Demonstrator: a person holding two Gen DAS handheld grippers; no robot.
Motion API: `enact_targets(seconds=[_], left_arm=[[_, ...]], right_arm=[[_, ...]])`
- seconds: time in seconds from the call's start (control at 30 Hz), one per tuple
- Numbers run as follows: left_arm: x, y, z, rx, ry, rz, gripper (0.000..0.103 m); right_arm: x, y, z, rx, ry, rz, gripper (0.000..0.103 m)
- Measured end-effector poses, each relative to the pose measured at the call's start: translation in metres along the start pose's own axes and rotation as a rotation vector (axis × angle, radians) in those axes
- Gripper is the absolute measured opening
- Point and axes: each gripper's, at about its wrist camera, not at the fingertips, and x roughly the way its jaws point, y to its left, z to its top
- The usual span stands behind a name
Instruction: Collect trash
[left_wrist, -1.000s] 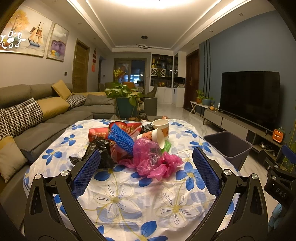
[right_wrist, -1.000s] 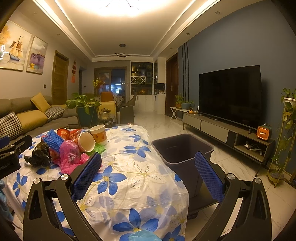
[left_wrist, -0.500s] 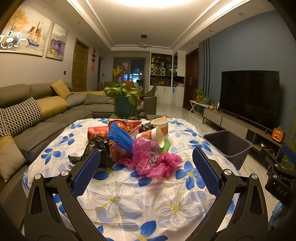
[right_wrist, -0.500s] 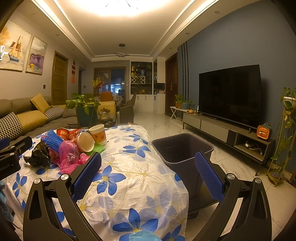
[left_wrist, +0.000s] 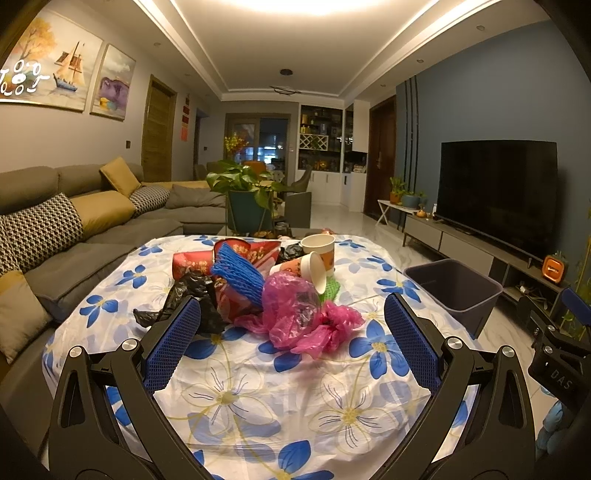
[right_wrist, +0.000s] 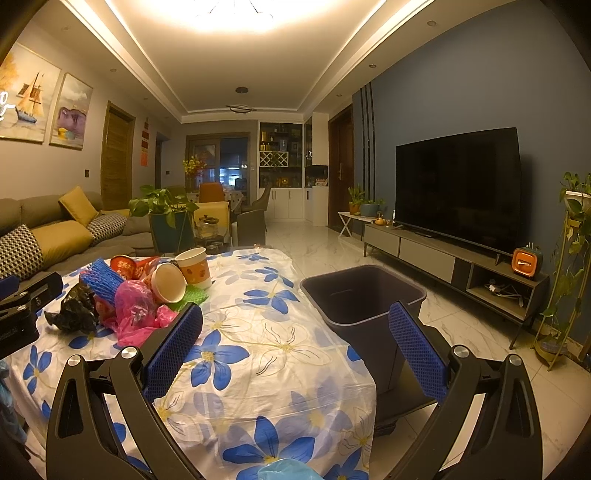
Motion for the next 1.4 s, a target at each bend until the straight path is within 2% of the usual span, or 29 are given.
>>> enact_targets(seconds=[0.7, 0.9, 1.2, 1.4], left_arm=[[0.008, 0.004, -0.001, -0.011, -0.002, -0.019, 0.098], [0.017, 0.018, -0.006, -0.027, -0.015, -0.007, 0.095], [0.046, 0.064, -0.027, -0.072, 0.021, 0.059, 0.087], [0.067, 0.082, -0.037, -0.083, 0.038, 0.080, 0.083]], right_arm=[[0.017, 0.001, -0.007, 0.018, 0.018, -0.007, 0.098], [0.031, 0.005, -0.013, 0.021, 0.025, 0.017, 0.098], [0.067, 0.041, -0.026, -0.001, 0.007, 0.156, 0.097], [0.105, 0.084, -0.036, -0.041, 0.047, 0.263, 0.090]])
